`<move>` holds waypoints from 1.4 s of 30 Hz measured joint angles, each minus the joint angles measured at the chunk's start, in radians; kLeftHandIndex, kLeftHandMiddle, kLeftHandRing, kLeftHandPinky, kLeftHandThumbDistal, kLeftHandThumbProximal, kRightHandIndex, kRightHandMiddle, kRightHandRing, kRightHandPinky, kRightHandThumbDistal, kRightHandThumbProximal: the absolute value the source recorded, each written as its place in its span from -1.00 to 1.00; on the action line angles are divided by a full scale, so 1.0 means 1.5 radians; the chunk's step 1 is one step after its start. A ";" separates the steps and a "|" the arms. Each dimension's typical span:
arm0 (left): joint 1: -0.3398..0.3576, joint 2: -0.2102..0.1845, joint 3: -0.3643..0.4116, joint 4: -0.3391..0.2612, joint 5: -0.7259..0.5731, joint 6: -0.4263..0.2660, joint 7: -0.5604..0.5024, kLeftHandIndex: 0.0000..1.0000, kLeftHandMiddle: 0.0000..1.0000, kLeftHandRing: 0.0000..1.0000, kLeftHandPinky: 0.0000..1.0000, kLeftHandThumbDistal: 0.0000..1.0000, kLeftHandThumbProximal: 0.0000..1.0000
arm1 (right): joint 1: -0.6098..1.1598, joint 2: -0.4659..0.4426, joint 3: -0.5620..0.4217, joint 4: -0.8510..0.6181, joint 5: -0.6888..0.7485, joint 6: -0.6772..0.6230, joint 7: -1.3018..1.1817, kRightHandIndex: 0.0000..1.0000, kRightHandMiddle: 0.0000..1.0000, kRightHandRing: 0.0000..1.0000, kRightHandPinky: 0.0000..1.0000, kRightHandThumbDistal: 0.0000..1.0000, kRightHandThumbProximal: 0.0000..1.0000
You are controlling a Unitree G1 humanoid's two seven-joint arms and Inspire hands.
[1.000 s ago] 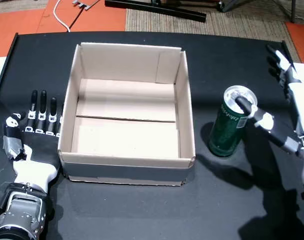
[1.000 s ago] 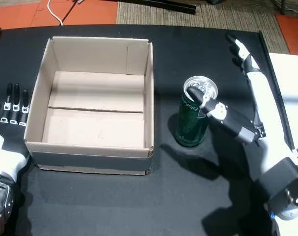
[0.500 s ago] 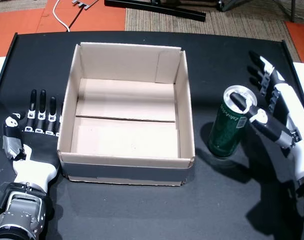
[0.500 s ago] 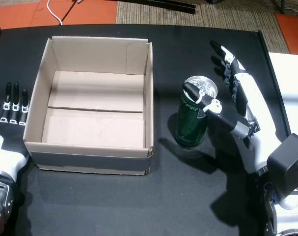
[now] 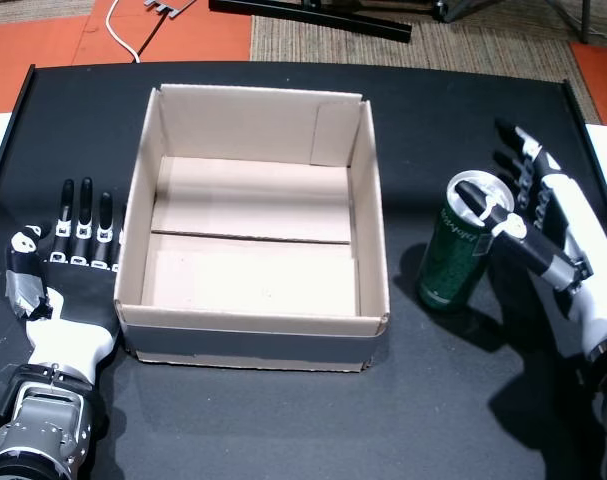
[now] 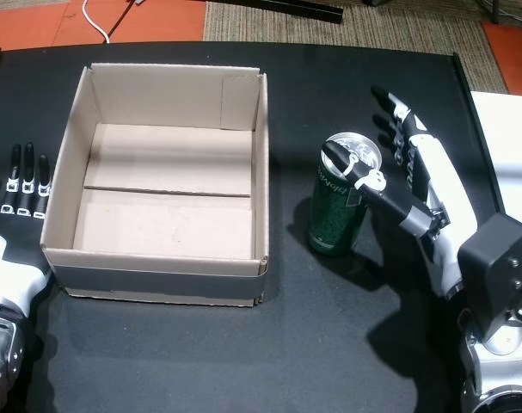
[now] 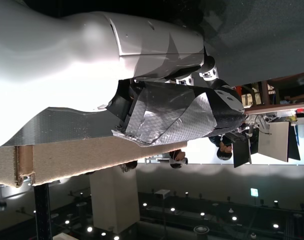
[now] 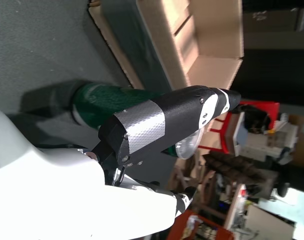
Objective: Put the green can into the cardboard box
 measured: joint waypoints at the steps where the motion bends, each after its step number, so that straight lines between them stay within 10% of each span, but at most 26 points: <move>1: 0.000 0.000 0.000 0.000 0.000 0.000 0.000 -0.09 -0.07 0.14 0.52 -1.00 0.65 | -0.003 0.000 0.002 0.003 -0.006 0.002 -0.008 1.00 1.00 1.00 1.00 1.00 0.18; 42: -0.004 0.000 -0.007 0.000 0.002 -0.006 0.008 -0.08 -0.08 0.13 0.48 -0.99 0.61 | -0.038 0.031 0.019 0.026 -0.048 0.039 -0.045 1.00 1.00 1.00 1.00 1.00 0.16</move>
